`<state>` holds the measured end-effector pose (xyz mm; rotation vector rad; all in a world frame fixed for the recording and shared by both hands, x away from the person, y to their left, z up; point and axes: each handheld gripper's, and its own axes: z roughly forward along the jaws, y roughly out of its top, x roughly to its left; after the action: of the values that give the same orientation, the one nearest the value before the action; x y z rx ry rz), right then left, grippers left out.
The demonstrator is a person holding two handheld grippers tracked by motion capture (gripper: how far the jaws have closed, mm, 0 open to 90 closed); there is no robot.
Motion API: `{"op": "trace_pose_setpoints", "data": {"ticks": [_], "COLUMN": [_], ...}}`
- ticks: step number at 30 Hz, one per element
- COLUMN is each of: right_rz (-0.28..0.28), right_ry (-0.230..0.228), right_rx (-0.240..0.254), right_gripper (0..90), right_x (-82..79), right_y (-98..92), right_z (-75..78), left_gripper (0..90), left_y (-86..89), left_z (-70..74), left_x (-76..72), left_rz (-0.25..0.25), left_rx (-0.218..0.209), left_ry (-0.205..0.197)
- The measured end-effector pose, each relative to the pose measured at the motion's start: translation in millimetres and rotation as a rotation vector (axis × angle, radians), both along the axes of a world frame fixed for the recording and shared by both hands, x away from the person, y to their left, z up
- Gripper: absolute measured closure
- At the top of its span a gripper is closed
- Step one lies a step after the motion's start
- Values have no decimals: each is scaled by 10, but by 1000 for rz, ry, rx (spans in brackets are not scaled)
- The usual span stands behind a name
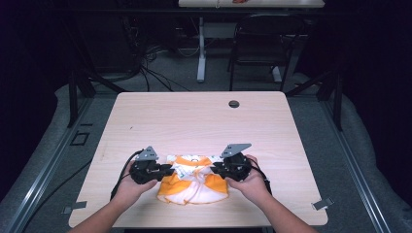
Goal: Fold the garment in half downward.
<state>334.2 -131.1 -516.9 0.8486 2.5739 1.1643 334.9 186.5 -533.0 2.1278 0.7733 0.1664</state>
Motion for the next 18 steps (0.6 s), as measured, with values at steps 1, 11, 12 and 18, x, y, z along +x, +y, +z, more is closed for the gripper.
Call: {"op": "trace_pose_setpoints", "data": {"ticks": [1,11,12,18], "right_rz": [9,24,22,-9], "right_ry": [-4,-18,-26,-33], "right_rx": [8,61,70,51], "right_gripper": [745,695,705,869], "right_x": [-25,-246,-252,-187], "right_y": [-2,-107,-124,-98], "right_z": [6,146,189,214], "left_gripper": [744,711,712,828], "left_y": [6,101,104,83], "left_z": [14,174,194,282], "left_x": [-23,-230,-234,-173], "left_rz": [-5,-13,-6,38], "left_rx": [-6,-38,-42,-50], "left_ry": [1,-16,-15,-14]}}
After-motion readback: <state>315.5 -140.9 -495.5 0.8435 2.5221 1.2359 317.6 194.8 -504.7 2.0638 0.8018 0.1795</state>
